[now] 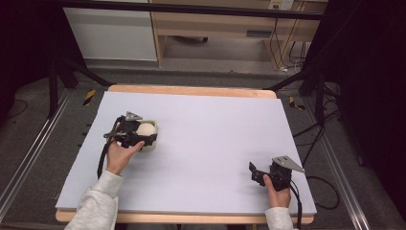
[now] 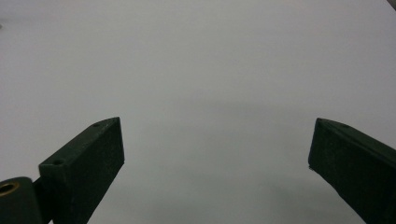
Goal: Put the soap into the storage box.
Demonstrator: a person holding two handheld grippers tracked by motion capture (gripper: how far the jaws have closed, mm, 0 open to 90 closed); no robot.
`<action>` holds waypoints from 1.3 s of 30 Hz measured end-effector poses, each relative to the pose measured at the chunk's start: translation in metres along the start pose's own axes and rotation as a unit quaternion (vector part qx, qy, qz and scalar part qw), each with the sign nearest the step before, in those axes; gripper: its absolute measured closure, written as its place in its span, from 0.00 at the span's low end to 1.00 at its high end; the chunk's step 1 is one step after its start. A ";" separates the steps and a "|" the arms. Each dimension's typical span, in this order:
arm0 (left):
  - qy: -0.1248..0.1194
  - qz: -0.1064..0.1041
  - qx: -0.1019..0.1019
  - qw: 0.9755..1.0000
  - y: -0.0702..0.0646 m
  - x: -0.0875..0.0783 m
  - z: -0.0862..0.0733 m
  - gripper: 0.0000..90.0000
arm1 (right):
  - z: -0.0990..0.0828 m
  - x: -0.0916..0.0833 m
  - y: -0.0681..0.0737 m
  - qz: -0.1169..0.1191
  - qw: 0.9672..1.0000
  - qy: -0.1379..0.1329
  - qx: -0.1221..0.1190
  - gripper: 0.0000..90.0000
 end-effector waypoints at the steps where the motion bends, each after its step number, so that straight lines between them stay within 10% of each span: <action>1: 0.000 0.001 0.000 1.000 0.001 0.001 0.000 0.27 | 0.000 0.000 0.000 0.000 1.000 0.000 0.000 0.04; 39: 0.025 0.021 -0.027 0.999 0.037 0.021 -0.005 0.27 | -0.001 0.001 0.000 -0.003 1.000 0.004 -0.003 0.04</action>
Point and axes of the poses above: each handheld gripper's, and its own axes: x roughly forward along the jaws, z roughly out of its top, y roughly to its left, the point moved 8 cm from there along x, roughly forward along the jaws, and after that the axes turned 12 degrees about -z, right-handed, at the moved point
